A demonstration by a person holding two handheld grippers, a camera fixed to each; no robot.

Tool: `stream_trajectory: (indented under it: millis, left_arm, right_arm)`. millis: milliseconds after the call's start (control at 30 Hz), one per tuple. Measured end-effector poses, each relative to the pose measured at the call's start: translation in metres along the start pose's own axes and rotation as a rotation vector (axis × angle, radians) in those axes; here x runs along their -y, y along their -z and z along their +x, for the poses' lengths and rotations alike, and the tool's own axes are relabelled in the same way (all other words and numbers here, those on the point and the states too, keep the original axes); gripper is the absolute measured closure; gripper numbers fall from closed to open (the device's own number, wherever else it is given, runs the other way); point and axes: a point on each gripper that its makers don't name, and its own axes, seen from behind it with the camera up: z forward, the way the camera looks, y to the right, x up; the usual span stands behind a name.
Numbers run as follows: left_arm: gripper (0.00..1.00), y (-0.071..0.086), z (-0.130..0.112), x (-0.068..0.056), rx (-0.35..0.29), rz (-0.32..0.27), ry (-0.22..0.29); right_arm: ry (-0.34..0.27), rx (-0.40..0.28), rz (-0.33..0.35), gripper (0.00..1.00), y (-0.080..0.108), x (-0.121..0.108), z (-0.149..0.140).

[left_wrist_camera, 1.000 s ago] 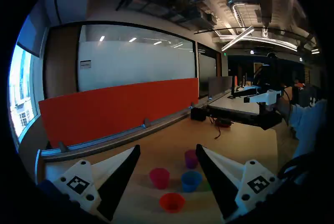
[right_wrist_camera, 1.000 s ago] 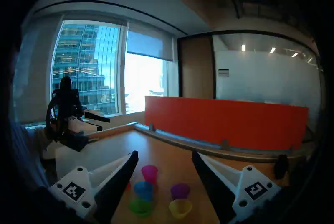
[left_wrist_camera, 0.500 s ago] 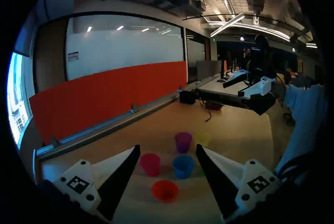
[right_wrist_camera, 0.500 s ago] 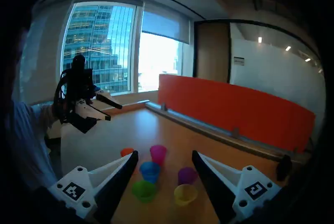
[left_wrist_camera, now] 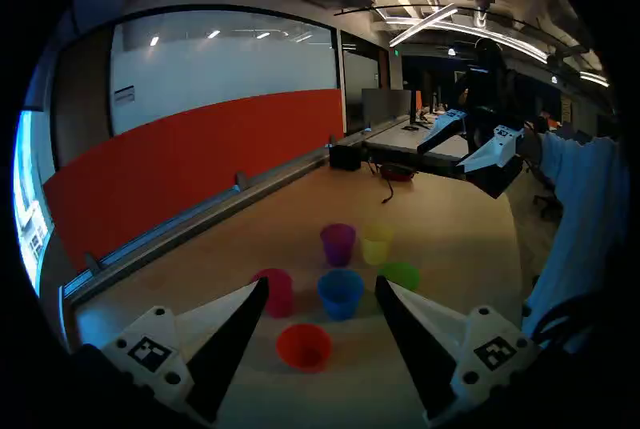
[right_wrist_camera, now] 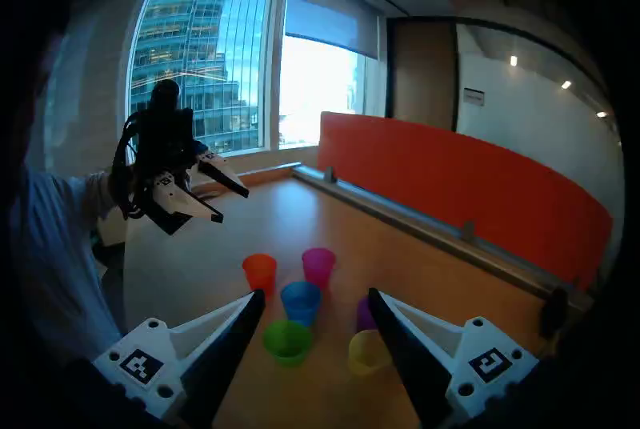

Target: Pour water

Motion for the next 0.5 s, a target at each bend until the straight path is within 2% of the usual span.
stream_trajectory:
  millis: [500]
  left_arm:
    - [0.01,-0.016,-0.025,-0.003,0.045,-0.016,0.005]
  right_arm:
    - [0.021,0.083,0.048,0.0,-0.018,0.015,-0.044]
